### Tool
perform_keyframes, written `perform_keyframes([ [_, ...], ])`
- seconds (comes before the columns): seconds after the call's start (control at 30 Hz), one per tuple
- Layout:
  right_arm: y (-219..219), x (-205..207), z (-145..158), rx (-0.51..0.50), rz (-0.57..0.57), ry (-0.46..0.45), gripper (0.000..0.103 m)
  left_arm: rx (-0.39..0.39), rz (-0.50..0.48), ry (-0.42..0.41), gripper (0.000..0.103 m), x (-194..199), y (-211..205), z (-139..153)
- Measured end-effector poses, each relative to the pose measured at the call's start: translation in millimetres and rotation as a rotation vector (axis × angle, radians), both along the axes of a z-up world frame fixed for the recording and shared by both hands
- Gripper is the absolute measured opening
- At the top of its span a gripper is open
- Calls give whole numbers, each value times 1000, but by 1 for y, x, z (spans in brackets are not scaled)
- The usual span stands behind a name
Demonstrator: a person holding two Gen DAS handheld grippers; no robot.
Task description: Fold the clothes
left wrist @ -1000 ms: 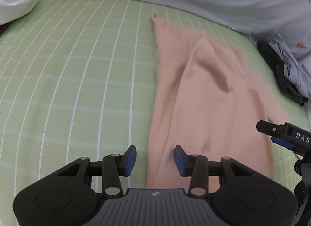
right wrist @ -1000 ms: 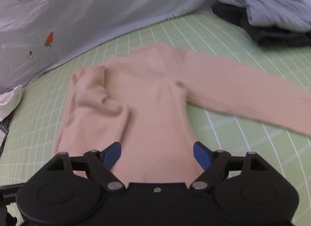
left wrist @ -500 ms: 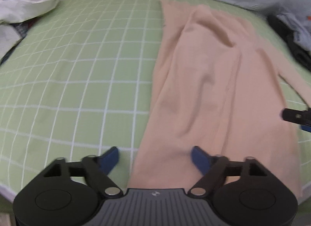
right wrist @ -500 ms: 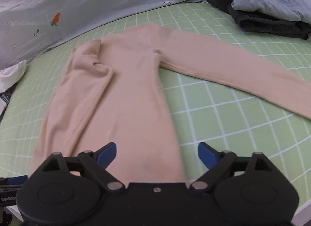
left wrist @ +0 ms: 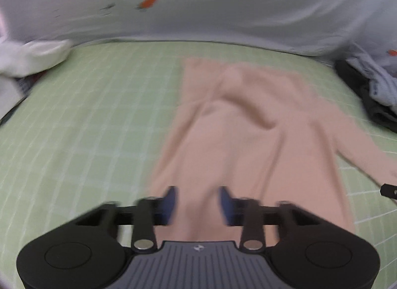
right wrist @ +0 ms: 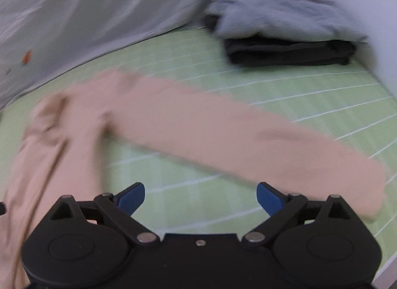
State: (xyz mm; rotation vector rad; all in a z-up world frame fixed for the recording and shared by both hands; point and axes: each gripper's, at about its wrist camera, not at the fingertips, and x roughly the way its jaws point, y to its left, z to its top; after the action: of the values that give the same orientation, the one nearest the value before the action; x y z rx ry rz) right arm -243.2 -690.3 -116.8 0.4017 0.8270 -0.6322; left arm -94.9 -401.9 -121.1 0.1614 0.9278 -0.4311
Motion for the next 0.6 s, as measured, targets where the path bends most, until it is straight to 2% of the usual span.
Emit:
perform_keyframes([
  [0.27, -78, -2, -13, 1, -229, -13, 98, -25, -141, -17, 22, 70, -77, -14],
  [0.37, -96, 7, -21, -2, -276, 7, 99, -6, -158, -10, 21, 94, -95, -20],
  [0.47, -102, 17, -22, -39, -269, 43, 100, -5, -184, -13, 23, 112, -107, -25],
  [0.57, -100, 23, -25, -73, -252, 60, 102, 7, -213, -20, 34, 110, -114, -28],
  [0.6, -99, 23, -25, -74, -253, 58, 102, 11, -223, -22, 42, 110, -116, -28],
])
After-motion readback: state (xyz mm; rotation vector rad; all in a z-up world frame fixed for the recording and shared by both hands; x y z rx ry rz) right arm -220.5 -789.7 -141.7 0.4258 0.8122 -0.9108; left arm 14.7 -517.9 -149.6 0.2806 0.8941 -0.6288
